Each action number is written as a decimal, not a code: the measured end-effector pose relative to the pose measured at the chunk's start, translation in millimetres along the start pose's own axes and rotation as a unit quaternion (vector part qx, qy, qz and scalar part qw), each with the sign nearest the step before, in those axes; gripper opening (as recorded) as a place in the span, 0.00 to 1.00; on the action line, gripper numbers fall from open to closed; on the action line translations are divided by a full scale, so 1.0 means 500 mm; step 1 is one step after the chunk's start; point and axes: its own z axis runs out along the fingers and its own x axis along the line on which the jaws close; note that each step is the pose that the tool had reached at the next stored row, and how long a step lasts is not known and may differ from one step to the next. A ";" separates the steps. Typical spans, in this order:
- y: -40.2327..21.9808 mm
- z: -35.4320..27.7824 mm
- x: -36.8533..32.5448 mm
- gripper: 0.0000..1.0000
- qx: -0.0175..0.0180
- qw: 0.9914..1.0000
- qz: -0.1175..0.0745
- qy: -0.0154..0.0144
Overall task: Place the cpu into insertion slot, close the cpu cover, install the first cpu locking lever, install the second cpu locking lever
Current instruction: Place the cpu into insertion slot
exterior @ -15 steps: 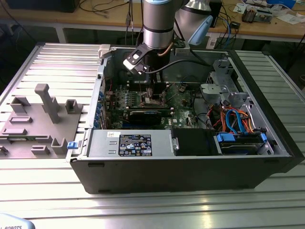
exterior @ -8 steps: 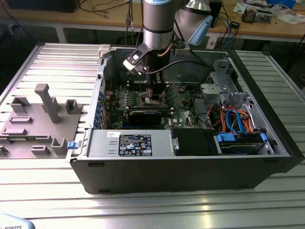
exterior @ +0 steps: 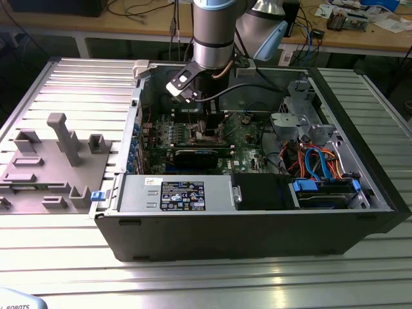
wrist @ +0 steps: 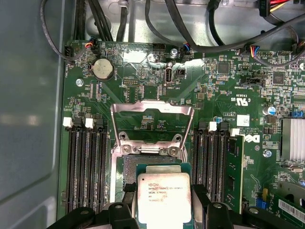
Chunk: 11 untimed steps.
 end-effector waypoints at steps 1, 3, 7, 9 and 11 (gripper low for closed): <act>0.000 0.000 0.000 0.55 0.000 1.000 0.000 0.000; 0.000 0.001 0.000 0.55 0.000 1.000 0.001 0.000; 0.000 0.002 0.000 0.55 0.000 1.000 0.002 0.000; 0.000 0.002 0.000 0.55 0.000 1.000 0.003 0.000; 0.000 0.003 0.000 0.55 0.000 1.000 0.003 0.000</act>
